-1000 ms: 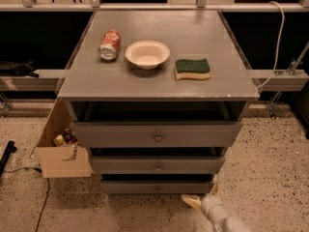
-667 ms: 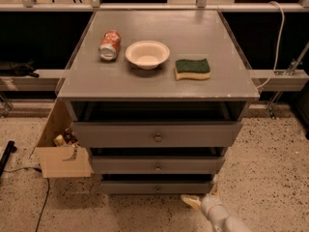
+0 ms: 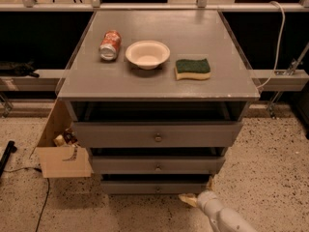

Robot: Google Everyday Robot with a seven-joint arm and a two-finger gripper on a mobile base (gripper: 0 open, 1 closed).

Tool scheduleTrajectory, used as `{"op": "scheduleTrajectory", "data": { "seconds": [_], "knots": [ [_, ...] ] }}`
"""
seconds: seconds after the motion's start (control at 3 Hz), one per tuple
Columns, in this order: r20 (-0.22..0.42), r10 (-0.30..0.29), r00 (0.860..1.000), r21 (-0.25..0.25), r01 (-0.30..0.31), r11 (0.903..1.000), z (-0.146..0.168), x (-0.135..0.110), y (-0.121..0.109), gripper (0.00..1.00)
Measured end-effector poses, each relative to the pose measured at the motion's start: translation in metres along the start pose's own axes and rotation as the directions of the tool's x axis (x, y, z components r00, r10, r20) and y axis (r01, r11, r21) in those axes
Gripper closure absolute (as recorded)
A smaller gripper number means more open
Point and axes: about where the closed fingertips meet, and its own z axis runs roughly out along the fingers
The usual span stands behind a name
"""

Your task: Open bottom drawer

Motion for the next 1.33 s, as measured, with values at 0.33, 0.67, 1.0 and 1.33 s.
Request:
{"op": "scheduleTrajectory", "data": {
  "seconds": [0.33, 0.67, 1.0, 1.33],
  "knots": [
    [-0.026, -0.094, 0.995, 0.020, 0.095, 0.9953, 0.015, 0.008, -0.005, 0.00],
    [-0.028, -0.155, 0.987, 0.080, 0.157, 0.9844, 0.021, 0.012, -0.016, 0.00],
    [-0.028, -0.155, 0.987, 0.080, 0.157, 0.9844, 0.021, 0.012, -0.016, 0.00],
    [-0.021, -0.162, 0.987, 0.012, 0.162, 0.9866, 0.025, 0.013, -0.013, 0.00]
  ]
}}
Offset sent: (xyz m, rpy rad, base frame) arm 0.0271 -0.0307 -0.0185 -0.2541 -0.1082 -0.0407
